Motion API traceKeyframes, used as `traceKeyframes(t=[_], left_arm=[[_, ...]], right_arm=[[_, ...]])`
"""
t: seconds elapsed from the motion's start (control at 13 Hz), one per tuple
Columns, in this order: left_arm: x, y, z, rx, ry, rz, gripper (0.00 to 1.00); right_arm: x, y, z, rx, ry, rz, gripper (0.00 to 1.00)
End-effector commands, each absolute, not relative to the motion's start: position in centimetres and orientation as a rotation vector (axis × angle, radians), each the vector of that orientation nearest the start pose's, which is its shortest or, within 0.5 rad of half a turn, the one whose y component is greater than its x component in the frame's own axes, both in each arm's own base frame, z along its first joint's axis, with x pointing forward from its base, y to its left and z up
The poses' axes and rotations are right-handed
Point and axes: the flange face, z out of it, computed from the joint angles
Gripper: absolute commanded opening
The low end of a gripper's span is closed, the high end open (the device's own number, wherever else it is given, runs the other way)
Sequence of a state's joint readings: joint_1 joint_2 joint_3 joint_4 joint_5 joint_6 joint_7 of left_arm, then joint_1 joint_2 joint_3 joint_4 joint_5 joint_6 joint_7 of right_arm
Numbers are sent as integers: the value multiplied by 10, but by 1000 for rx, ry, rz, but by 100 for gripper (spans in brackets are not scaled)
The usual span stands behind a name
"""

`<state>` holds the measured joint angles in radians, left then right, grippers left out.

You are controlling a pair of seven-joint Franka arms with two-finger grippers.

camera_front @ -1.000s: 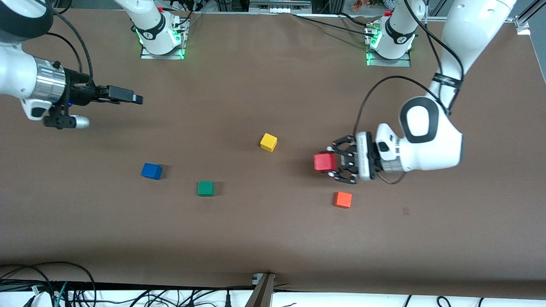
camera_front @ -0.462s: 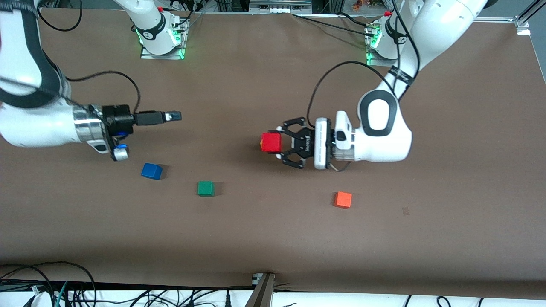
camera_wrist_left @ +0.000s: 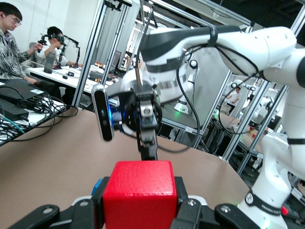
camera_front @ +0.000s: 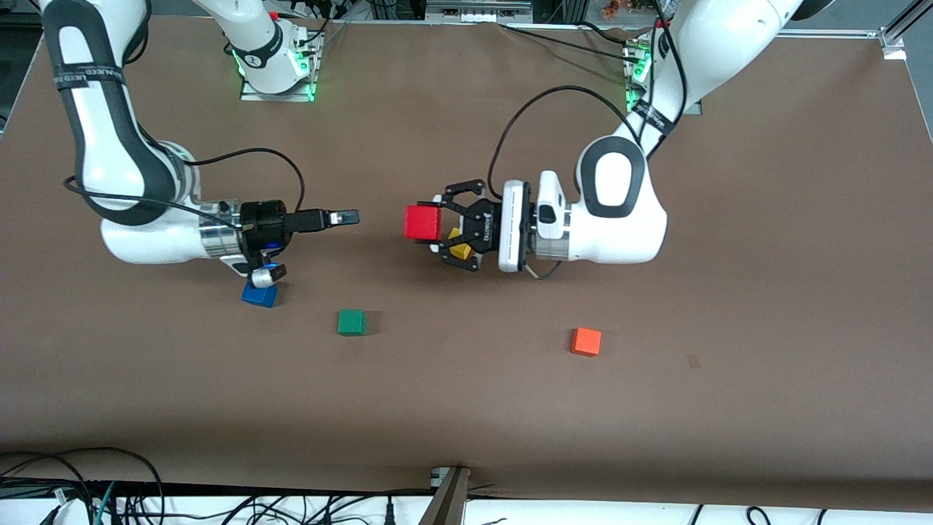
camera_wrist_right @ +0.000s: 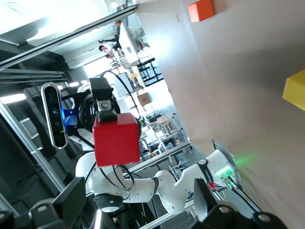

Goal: Pass red block to right arm, stack on blue
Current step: 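Carry the red cube toward the right gripper with the left gripper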

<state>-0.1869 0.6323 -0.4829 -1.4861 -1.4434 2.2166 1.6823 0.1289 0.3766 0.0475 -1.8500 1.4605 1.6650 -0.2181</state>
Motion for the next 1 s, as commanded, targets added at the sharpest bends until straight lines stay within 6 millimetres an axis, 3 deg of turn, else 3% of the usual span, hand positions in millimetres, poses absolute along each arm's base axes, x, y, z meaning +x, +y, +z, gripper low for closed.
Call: traceKeyframes(t=[0.0, 0.08, 0.31, 0.38, 0.46, 0.62, 0.69, 0.77, 0.92], left_arm=[[603, -442, 386, 1434, -1037, 865, 0], [603, -444, 381, 1449, -1029, 867, 0], [603, -450, 384, 1463, -1019, 872, 0], [604, -450, 381, 1465, -1016, 869, 0], [604, -450, 382, 1468, -1006, 864, 0], [606, -450, 385, 1466, -1005, 869, 0], [606, -450, 386, 1465, -1005, 870, 0], [606, -450, 386, 1464, -1002, 868, 0], [606, -449, 387, 1466, -998, 868, 0]], right_arm=[[585, 230, 367, -1647, 275, 377, 100], [584, 238, 365, -1642, 294, 376, 100], [584, 240, 366, -1628, 303, 380, 100], [583, 248, 369, -1609, 309, 376, 100], [581, 262, 362, -1612, 327, 368, 94], [582, 262, 363, -1611, 325, 364, 41], [582, 262, 363, -1610, 319, 364, 26], [582, 261, 364, -1611, 315, 361, 14], [583, 260, 365, -1623, 312, 364, 1]])
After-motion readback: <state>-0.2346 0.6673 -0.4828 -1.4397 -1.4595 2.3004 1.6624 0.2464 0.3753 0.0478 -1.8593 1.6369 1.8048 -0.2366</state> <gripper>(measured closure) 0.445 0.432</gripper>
